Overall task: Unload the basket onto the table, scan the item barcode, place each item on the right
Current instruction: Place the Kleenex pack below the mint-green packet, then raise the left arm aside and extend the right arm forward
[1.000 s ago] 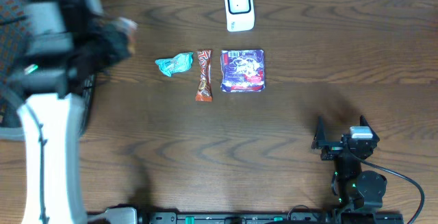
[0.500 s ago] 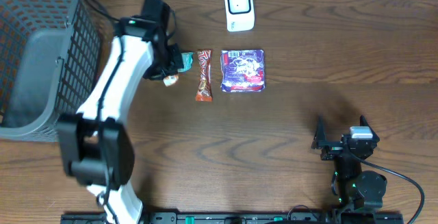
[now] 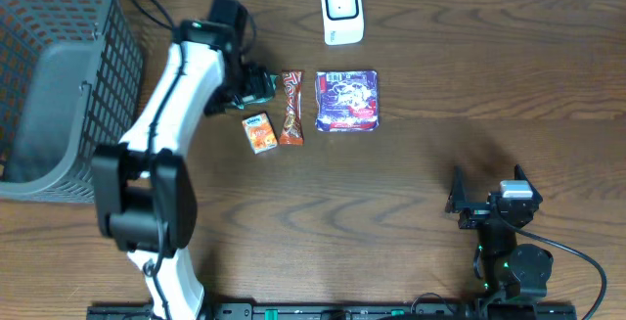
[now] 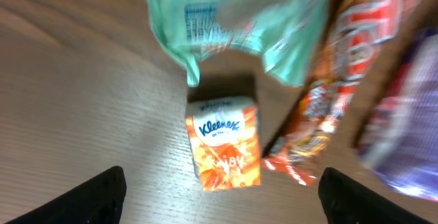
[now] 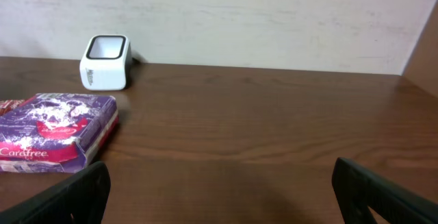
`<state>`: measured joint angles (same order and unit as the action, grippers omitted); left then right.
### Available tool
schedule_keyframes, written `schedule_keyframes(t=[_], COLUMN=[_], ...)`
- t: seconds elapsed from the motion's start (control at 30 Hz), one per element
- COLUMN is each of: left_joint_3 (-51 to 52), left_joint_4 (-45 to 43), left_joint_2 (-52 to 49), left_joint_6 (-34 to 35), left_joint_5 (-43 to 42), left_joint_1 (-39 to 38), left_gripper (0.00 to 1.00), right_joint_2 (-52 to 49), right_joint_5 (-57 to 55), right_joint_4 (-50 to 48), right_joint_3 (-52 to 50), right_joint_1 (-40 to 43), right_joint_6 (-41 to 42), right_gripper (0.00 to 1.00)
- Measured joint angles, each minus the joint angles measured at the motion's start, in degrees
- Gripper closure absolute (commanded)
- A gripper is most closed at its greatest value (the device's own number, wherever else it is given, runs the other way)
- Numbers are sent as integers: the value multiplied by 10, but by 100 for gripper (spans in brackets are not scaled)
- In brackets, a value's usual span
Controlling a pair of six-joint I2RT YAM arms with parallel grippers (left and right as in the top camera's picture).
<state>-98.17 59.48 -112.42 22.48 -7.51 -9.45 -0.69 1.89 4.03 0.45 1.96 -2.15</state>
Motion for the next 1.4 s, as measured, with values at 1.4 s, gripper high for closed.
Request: schedule_keyframes(t=[1.4], left_joint_3=[-48], left_joint_4=[50], left_joint_2=[214], left_joint_6=[0], left_joint_5=[4], left_joint_1=[87], left_gripper=[2], right_joint_2=[-794], right_joint_5=[345], right_joint_4=[390], right_joint_3=[756], right_joint_1=[-1], right_joint_6=[73], right_gripper=[1])
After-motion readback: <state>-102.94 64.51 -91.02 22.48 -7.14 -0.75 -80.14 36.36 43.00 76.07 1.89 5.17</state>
